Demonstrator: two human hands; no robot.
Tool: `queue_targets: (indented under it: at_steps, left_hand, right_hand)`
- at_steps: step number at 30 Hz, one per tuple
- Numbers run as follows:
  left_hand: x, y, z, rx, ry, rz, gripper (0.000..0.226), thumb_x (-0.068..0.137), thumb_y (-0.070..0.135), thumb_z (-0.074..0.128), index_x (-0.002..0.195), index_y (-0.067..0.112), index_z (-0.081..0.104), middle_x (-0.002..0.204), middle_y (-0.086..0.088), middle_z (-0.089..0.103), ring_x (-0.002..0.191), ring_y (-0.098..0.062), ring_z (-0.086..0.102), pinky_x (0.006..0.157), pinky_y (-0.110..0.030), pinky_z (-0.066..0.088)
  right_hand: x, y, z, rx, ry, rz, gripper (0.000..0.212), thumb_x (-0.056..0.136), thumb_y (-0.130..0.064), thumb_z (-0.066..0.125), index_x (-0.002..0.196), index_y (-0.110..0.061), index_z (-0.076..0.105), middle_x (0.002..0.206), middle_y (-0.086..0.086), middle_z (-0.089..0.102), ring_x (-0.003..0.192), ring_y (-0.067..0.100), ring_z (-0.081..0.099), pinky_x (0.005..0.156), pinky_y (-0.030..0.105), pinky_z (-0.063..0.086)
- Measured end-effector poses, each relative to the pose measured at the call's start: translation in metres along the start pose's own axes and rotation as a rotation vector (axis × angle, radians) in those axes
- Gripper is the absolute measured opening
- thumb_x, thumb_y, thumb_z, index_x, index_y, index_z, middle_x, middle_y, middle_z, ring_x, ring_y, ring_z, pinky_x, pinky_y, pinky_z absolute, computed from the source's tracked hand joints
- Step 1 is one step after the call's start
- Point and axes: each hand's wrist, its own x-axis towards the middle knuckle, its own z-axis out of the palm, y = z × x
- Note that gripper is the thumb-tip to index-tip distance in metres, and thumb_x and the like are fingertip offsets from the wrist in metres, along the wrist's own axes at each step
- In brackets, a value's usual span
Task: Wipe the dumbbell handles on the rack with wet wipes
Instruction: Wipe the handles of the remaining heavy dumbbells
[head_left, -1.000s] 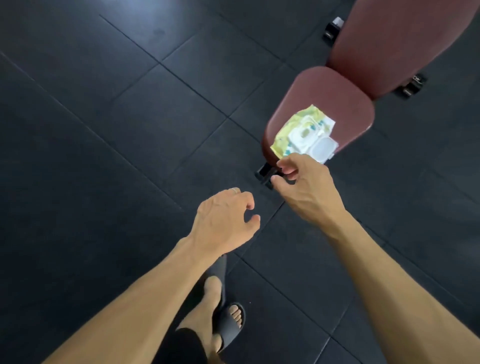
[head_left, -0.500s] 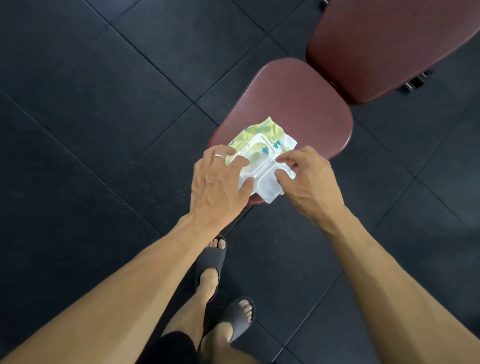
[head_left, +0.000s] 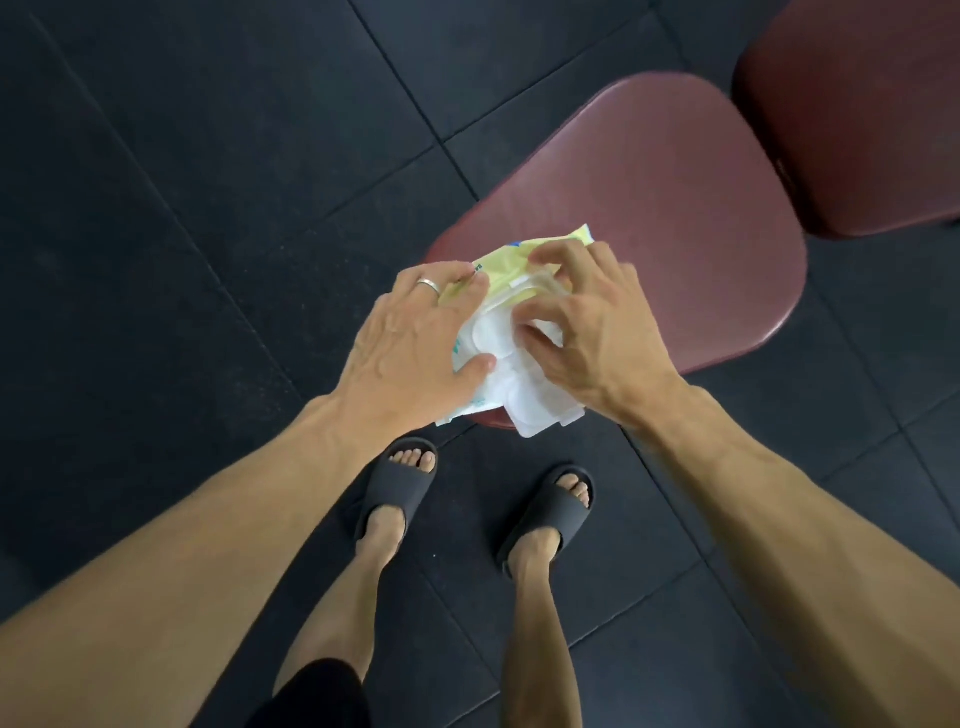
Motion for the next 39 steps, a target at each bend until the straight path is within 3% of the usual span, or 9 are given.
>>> queue_targets:
  at_steps: [6, 10, 15, 22, 26, 31, 34, 36, 39]
  left_hand:
    - [-0.006, 0.016, 0.023, -0.12, 0.157, -0.126, 0.075, 0.077, 0.04, 0.057, 0.143, 0.007, 0.049, 0.149, -0.011, 0.046, 0.139, -0.034, 0.038, 0.107, -0.053, 0.04]
    - [-0.008, 0.022, 0.038, -0.123, 0.278, -0.164, 0.076, 0.076, 0.046, 0.049, 0.142, 0.009, 0.05, 0.148, -0.009, 0.048, 0.143, -0.033, 0.035, 0.112, -0.06, 0.03]
    - [-0.006, 0.026, 0.038, -0.142, 0.27, -0.203, 0.078, 0.074, 0.052, 0.048, 0.142, 0.013, 0.051, 0.149, -0.007, 0.046, 0.145, -0.03, 0.032, 0.117, -0.057, 0.023]
    - [-0.006, 0.023, 0.034, -0.166, 0.241, -0.198, 0.081, 0.075, 0.054, 0.046, 0.143, 0.012, 0.05, 0.15, -0.009, 0.046, 0.143, -0.03, 0.035, 0.115, -0.053, 0.029]
    - [-0.006, 0.025, 0.035, -0.181, 0.259, -0.192, 0.079, 0.075, 0.053, 0.047, 0.141, 0.011, 0.052, 0.149, -0.01, 0.047, 0.141, -0.032, 0.037, 0.112, -0.054, 0.031]
    - [-0.007, 0.024, 0.035, -0.175, 0.256, -0.188, 0.078, 0.075, 0.053, 0.049, 0.14, 0.01, 0.053, 0.148, -0.011, 0.048, 0.14, -0.033, 0.039, 0.112, -0.054, 0.031]
    - [-0.007, 0.025, 0.033, -0.185, 0.24, -0.199, 0.076, 0.074, 0.047, 0.06, 0.141, 0.011, 0.053, 0.149, -0.01, 0.047, 0.142, -0.032, 0.037, 0.113, -0.052, 0.029]
    - [-0.007, 0.025, 0.032, -0.192, 0.229, -0.205, 0.077, 0.073, 0.045, 0.061, 0.141, 0.011, 0.052, 0.149, -0.01, 0.046, 0.142, -0.031, 0.036, 0.113, -0.052, 0.028]
    - [-0.007, 0.026, 0.031, -0.21, 0.219, -0.216, 0.076, 0.073, 0.045, 0.061, 0.142, 0.013, 0.052, 0.15, -0.008, 0.046, 0.143, -0.03, 0.035, 0.113, -0.051, 0.028]
  right_hand:
    - [0.011, 0.015, 0.002, 0.008, 0.012, -0.178, 0.025, 0.085, -0.025, 0.051, 0.071, -0.015, 0.069, 0.108, 0.009, 0.061, 0.089, 0.031, 0.054, 0.067, 0.035, 0.027]
    - [0.013, 0.023, 0.006, 0.042, 0.039, -0.231, 0.02, 0.086, -0.02, 0.048, 0.079, -0.011, 0.065, 0.105, 0.009, 0.061, 0.085, 0.031, 0.052, 0.063, 0.037, 0.032]
    - [0.015, 0.028, 0.001, 0.175, 0.026, -0.219, 0.011, 0.08, 0.0, 0.052, 0.084, -0.006, 0.06, 0.105, 0.011, 0.058, 0.086, 0.034, 0.051, 0.066, 0.048, 0.042]
    - [0.016, 0.029, 0.001, 0.153, -0.034, -0.233, 0.007, 0.079, -0.018, 0.071, 0.084, -0.017, 0.075, 0.109, 0.007, 0.059, 0.093, 0.031, 0.053, 0.07, 0.047, 0.045]
    - [0.014, 0.027, 0.006, 0.132, 0.014, -0.232, 0.006, 0.079, -0.011, 0.07, 0.079, -0.016, 0.073, 0.106, 0.007, 0.061, 0.09, 0.032, 0.053, 0.066, 0.045, 0.043]
    - [0.01, 0.029, -0.001, 0.287, -0.03, -0.165, 0.008, 0.085, -0.01, 0.065, 0.08, -0.015, 0.07, 0.11, 0.003, 0.056, 0.097, 0.022, 0.046, 0.077, 0.052, 0.046]
    - [0.011, 0.026, -0.01, 0.4, -0.09, -0.076, 0.014, 0.088, -0.006, 0.062, 0.08, -0.017, 0.064, 0.108, -0.007, 0.051, 0.103, 0.016, 0.046, 0.085, 0.035, 0.044]
    - [0.015, 0.022, -0.013, 0.451, -0.105, 0.009, 0.018, 0.091, -0.005, 0.059, 0.083, -0.021, 0.058, 0.103, -0.009, 0.05, 0.102, 0.015, 0.049, 0.081, 0.023, 0.039]
    - [0.022, 0.014, -0.015, 0.472, -0.054, 0.117, 0.017, 0.097, -0.007, 0.052, 0.086, -0.02, 0.053, 0.089, -0.009, 0.052, 0.082, 0.01, 0.051, 0.072, 0.022, 0.037]
